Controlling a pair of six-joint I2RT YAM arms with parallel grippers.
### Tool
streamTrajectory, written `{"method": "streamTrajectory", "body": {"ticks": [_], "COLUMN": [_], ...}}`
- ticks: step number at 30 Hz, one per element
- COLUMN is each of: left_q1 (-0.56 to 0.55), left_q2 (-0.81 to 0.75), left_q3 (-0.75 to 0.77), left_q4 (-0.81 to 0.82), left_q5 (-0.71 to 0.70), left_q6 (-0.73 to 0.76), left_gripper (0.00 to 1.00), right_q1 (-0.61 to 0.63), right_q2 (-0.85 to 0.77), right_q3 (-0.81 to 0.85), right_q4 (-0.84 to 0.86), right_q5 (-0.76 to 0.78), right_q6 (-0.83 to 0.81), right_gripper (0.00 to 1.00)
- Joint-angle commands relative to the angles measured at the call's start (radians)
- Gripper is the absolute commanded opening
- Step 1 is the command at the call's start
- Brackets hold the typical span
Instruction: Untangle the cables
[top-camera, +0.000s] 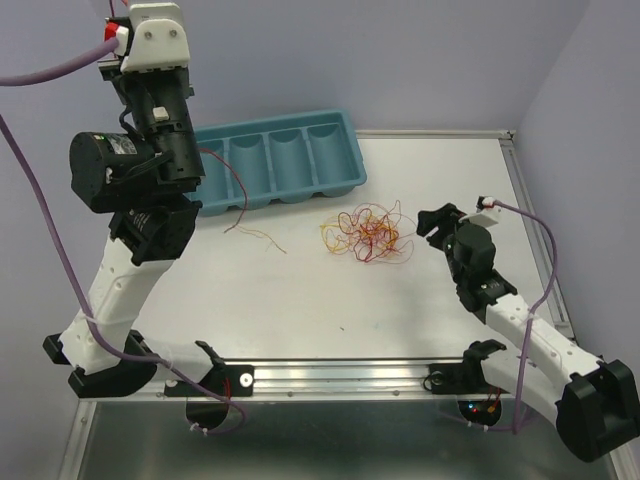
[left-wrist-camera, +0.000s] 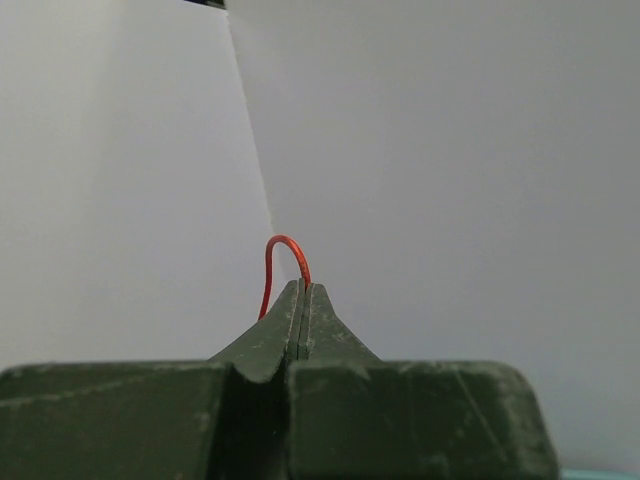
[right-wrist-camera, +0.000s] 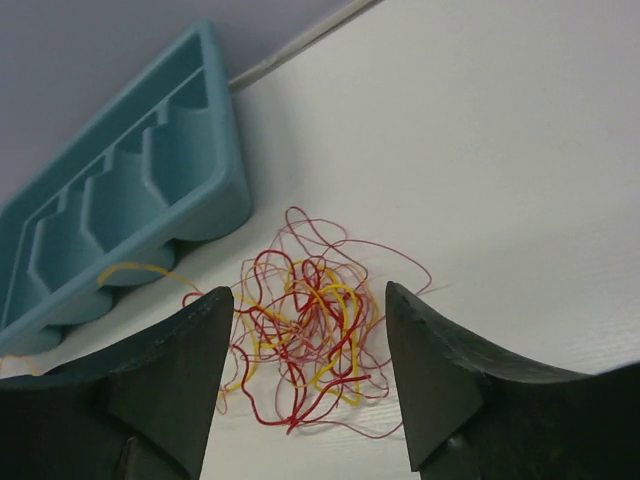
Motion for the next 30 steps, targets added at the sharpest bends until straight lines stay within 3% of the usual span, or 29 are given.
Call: {"method": "streamTrajectory", "body": {"ticks": [1,2,4,11,19,23,30], "left_q1": [0.007,0.007,0.007,0.004,0.002,0.002,0.001], "left_q2": [-0.088,-0.105,-0.137,-0.18,-0.211,-0.222,-0.216], "left_q3": [-0.059,-0.091,-0.146,-0.177,-0.156,-0.124,-0.092], "left_q4": [-0.066,-0.103,-0.131,-0.226,-0.305,-0.378,-0.409], "left_q5": [0.13,0.158,0.187,0.304,0.396,0.529,0.62], "left_q6": [-0.156,-0.203,-0.244,-0.406,-0.556,-0.69,-0.776], "left_gripper": [0.0,0.0,0.0,0.0,0.0,0.0,0.0], "right_q1": [-0.009,-0.009,-0.002,0.129,0.283,0.365,0.495], "right_q2": [-0.019,-0.005,0.011,0.114,0.271,0.343,0.482], "right_q3": [-0.03,-0.036,-0.034,-0.019,0.029,0.062,0.194], "right_q4": [0.194,0.263,0.34,0.49,0.555,0.598,0.596], "right_q5": [-0.275,-0.403,-0.563,-0.758,-0.798,-0.832,-0.745], "right_q6": [-0.126,-0.155,-0.169,-0.273,-0.379,-0.418,-0.462], "right_gripper": [0.76,0.83,0.89,0.94,0.95,0.98,0.98]}}
